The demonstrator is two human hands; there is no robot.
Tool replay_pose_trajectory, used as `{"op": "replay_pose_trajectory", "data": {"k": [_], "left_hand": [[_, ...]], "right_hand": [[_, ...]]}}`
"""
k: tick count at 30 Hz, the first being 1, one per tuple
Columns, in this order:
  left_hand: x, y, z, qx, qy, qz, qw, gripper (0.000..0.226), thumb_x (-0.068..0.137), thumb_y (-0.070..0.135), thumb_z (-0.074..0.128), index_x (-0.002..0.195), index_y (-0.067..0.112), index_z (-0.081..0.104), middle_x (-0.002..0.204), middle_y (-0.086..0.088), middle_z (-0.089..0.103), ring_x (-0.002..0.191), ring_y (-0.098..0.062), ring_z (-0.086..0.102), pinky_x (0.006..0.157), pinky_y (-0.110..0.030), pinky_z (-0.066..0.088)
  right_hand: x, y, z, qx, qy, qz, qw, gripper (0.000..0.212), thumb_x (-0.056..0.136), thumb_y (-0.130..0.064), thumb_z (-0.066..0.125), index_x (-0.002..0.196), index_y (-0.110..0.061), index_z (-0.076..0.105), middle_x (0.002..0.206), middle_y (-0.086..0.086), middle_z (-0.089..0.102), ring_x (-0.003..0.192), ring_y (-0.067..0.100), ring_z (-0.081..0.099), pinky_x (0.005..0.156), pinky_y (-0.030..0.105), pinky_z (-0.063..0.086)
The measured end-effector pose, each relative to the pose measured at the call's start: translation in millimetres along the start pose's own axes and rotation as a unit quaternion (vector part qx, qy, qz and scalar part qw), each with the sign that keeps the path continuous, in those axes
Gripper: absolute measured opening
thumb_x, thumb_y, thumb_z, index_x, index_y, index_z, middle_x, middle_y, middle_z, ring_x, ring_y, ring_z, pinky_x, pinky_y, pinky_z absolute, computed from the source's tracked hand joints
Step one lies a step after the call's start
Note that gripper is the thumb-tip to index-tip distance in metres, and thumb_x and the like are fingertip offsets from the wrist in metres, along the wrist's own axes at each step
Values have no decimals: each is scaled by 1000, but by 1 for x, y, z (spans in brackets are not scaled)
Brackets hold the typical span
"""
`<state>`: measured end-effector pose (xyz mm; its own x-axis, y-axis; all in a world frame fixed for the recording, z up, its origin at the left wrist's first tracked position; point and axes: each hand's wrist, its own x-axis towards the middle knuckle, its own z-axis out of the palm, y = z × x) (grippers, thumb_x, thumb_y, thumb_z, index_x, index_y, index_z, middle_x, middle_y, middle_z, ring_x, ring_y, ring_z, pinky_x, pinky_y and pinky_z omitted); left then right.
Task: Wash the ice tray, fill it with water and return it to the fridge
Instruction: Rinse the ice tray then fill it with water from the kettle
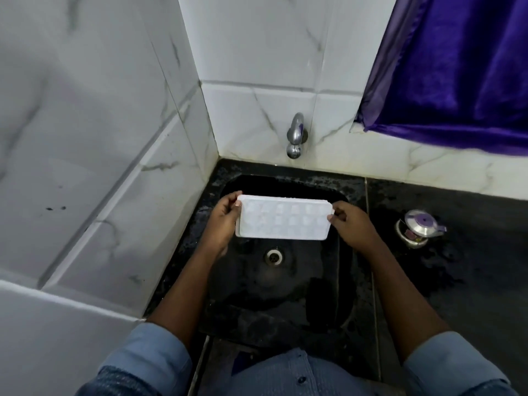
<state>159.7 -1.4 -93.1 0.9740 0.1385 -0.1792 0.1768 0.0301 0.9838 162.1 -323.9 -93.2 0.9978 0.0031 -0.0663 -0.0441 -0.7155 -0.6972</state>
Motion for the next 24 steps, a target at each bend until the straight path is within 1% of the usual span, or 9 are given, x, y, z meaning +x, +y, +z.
{"op": "replay_pose_trajectory", "data": {"k": [2, 6, 8, 11, 13, 15, 17, 20, 24], "left_hand": [[4, 3, 4, -31, -11, -23, 999, 21, 109, 29, 56, 118, 26, 75, 122, -6, 77, 114, -28, 72, 97, -46, 59], [15, 3, 13, -94, 16, -96, 991, 33, 110, 33, 52, 119, 7, 71, 122, -23, 74, 115, -45, 70, 94, -58, 58], [23, 1, 15, -133, 26, -153, 979, 43, 111, 35, 50, 126, -2, 65, 123, -26, 73, 114, -47, 70, 90, -59, 59], [36, 0, 14, -172, 44, -212, 961, 49, 112, 39, 47, 129, -3, 64, 119, -26, 74, 109, -47, 72, 78, -56, 63], [43, 3, 13, -191, 51, -241, 950, 53, 112, 44, 44, 130, 0, 65, 122, -25, 74, 110, -45, 72, 79, -54, 63], [49, 5, 10, -212, 45, -257, 942, 57, 111, 50, 40, 128, 2, 68, 121, -23, 75, 108, -42, 73, 82, -53, 60], [57, 11, 8, -239, 33, -263, 934, 58, 111, 51, 37, 122, 4, 69, 111, -20, 78, 99, -37, 75, 81, -51, 58], [66, 19, 6, -256, 32, -268, 928, 55, 112, 49, 38, 111, 6, 72, 105, -18, 80, 86, -34, 78, 79, -51, 55], [79, 28, 1, -258, 48, -257, 930, 48, 112, 45, 40, 108, 9, 72, 100, -16, 81, 79, -32, 78, 79, -52, 55]], "right_hand": [[14, -6, 8, 50, -14, 42, 998, 3, 100, -17, 65, 100, -14, 63, 89, 6, 63, 83, 22, 59, 75, 33, 41], [43, -11, 22, 54, -16, 78, 995, 16, 98, -20, 63, 87, -11, 70, 84, 3, 62, 83, 21, 60, 75, 37, 44], [59, -13, 25, 69, -35, 106, 991, 33, 95, -35, 64, 78, -7, 68, 75, 11, 62, 73, 25, 63, 69, 36, 42], [91, -26, 19, 83, -14, 134, 987, 54, 99, -47, 61, 81, 3, 68, 82, 19, 71, 80, 31, 70, 69, 37, 45], [118, -43, 13, 83, 28, 129, 988, 56, 103, -45, 57, 74, 2, 61, 75, 17, 64, 73, 32, 64, 67, 38, 44], [145, -62, 12, 91, 35, 135, 986, 51, 103, -45, 55, 68, -8, 51, 66, 10, 52, 65, 27, 56, 59, 36, 35], [173, -76, 18, 132, 7, 143, 981, 45, 103, -44, 56, 71, -12, 52, 69, 7, 52, 64, 25, 53, 60, 34, 34], [208, -85, 34, 268, -38, 203, 941, 21, 104, -28, 58, 102, -8, 63, 87, 7, 65, 75, 21, 61, 67, 36, 47], [239, -83, 45, 377, -47, 265, 886, 23, 101, -18, 64, 116, 0, 66, 80, 12, 71, 66, 22, 69, 69, 36, 57]]}}
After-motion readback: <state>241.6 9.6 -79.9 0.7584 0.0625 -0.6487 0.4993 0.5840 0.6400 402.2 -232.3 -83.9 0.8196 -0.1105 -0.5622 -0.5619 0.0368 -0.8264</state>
